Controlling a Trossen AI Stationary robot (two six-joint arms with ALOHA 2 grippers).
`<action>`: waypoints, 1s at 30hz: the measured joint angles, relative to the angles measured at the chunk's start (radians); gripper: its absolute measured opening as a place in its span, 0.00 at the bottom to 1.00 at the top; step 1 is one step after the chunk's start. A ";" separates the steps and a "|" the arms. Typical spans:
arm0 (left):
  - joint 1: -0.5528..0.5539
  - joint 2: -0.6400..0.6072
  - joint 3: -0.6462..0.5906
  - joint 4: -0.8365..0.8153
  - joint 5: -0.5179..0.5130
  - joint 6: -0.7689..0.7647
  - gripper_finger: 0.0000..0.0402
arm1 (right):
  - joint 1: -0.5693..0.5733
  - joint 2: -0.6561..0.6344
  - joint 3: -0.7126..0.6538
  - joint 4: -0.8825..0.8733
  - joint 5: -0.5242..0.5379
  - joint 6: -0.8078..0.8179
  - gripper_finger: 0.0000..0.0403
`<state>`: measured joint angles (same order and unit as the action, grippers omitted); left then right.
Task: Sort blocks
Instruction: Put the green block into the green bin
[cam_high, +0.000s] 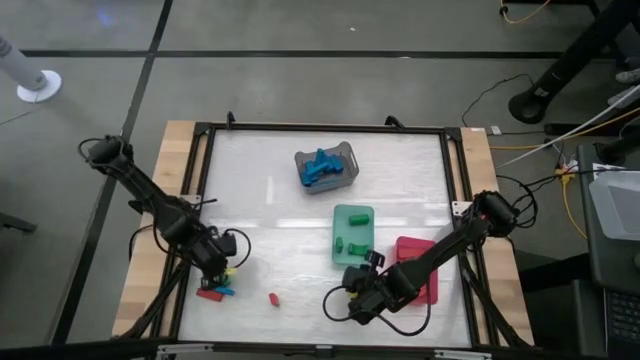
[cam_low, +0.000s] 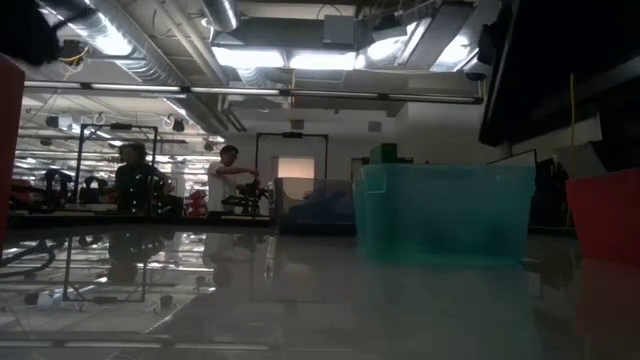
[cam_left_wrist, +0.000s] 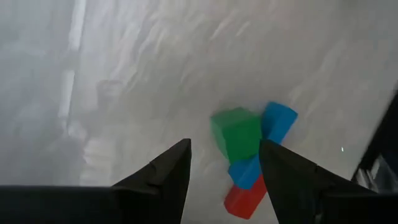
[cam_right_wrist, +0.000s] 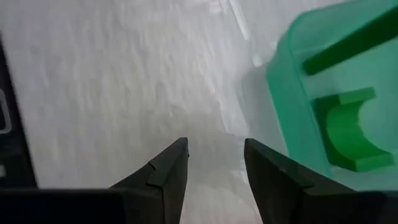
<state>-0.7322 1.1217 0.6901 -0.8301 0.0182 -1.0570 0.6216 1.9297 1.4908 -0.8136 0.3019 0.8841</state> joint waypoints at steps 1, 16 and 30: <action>-0.008 0.014 -0.001 0.001 0.000 -0.037 0.44 | 0.000 0.000 0.000 0.008 0.000 0.000 0.40; -0.081 0.198 -0.001 0.133 0.023 -0.194 0.44 | 0.000 0.000 0.000 0.009 0.000 0.000 0.40; -0.082 0.260 -0.001 0.135 -0.003 -0.247 0.44 | 0.000 -0.001 0.000 0.010 0.000 0.000 0.40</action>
<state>-0.8139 1.3820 0.6890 -0.6955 0.0152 -1.3043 0.6216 1.9289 1.4909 -0.8036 0.3016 0.8841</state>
